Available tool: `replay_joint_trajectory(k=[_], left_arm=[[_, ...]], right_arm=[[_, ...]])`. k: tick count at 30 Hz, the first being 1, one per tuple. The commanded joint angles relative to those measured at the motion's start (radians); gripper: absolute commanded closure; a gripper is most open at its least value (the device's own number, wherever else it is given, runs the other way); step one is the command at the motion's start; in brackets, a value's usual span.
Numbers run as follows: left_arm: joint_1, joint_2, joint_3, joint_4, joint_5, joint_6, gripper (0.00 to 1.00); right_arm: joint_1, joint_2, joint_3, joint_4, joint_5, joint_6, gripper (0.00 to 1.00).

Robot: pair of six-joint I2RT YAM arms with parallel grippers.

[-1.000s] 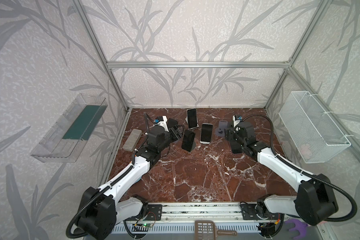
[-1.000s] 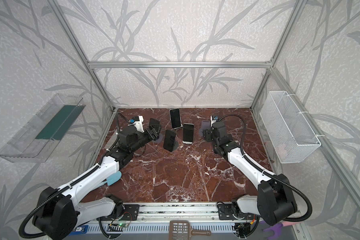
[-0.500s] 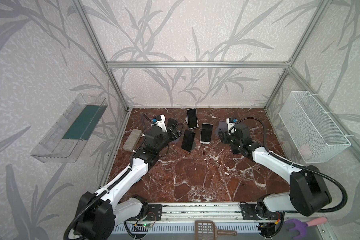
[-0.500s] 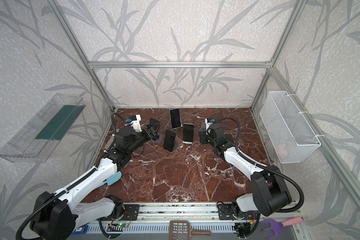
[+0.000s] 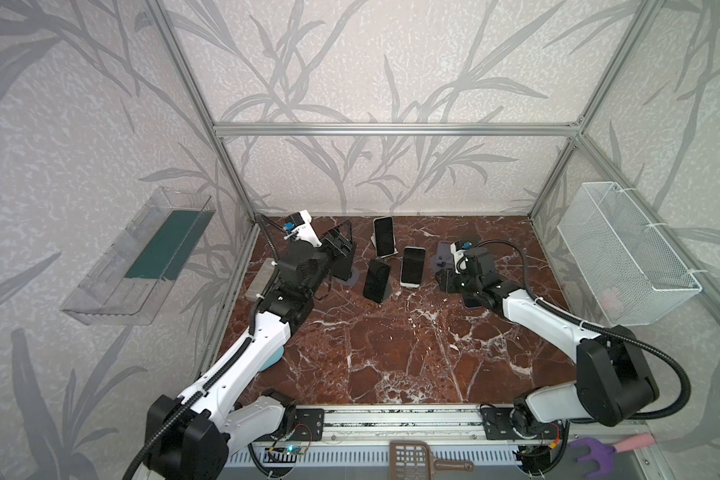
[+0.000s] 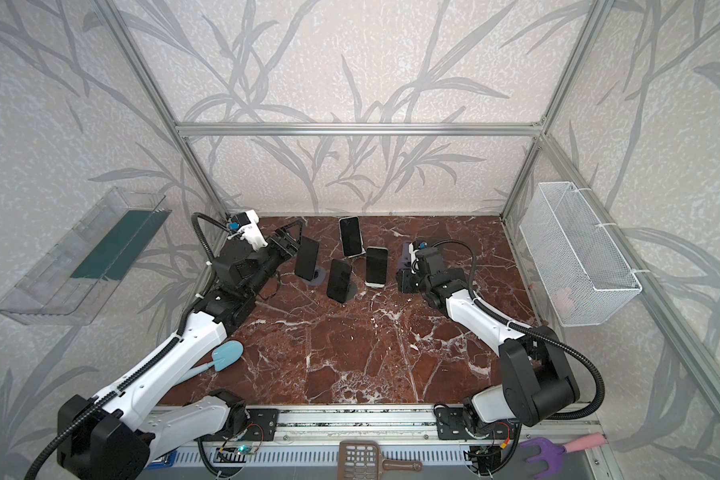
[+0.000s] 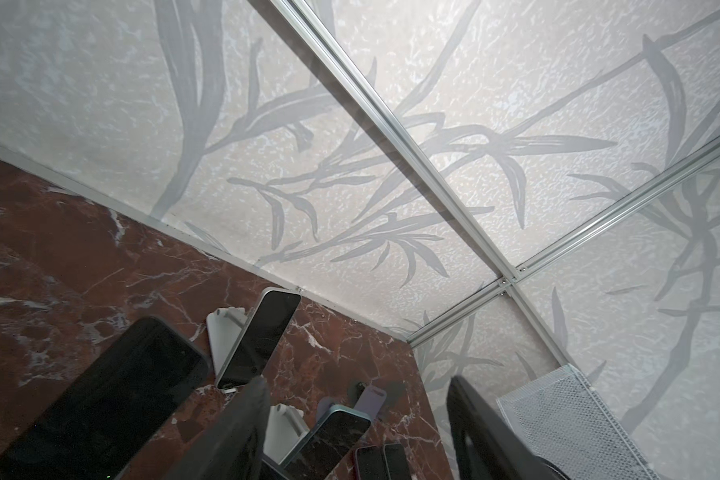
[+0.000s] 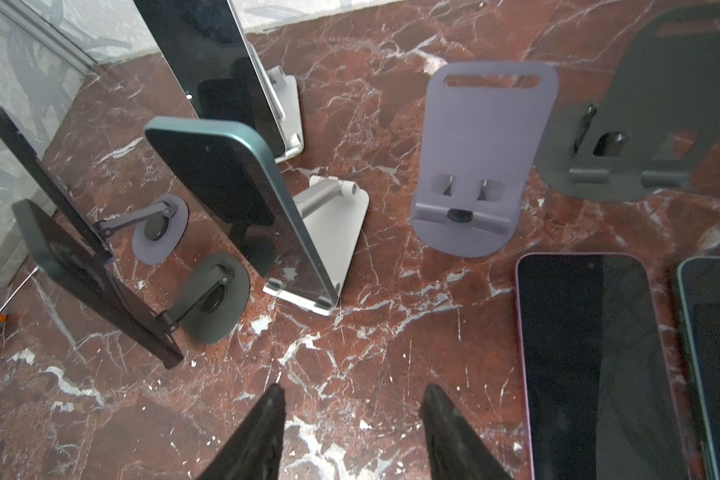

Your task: Remove the phone from the phone stand

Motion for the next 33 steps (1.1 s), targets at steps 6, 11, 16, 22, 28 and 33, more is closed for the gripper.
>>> replay_joint_trajectory(k=[6,11,16,22,28,33], left_arm=[[0.013,-0.010,-0.098,0.050,-0.030,-0.008,0.31],[0.009,0.047,-0.070,-0.038,-0.042,-0.036,0.33],[0.007,0.066,-0.064,-0.095,-0.050,-0.111,0.25],[0.008,0.069,-0.081,-0.096,-0.041,-0.185,0.01],[0.008,0.091,-0.063,-0.063,0.039,-0.166,0.03],[0.008,0.088,-0.035,-0.093,0.059,-0.130,0.05]], right_arm=[[0.092,-0.060,-0.009,-0.076,0.128,0.077,0.38],[0.156,-0.040,0.038,-0.071,0.189,0.103,0.36],[0.239,-0.014,0.111,-0.114,0.338,0.106,0.25],[0.299,0.036,0.149,-0.043,0.429,0.107,0.14],[0.306,0.125,0.177,0.102,0.493,0.093,0.00],[0.304,0.196,0.281,0.090,0.587,0.050,0.01]])
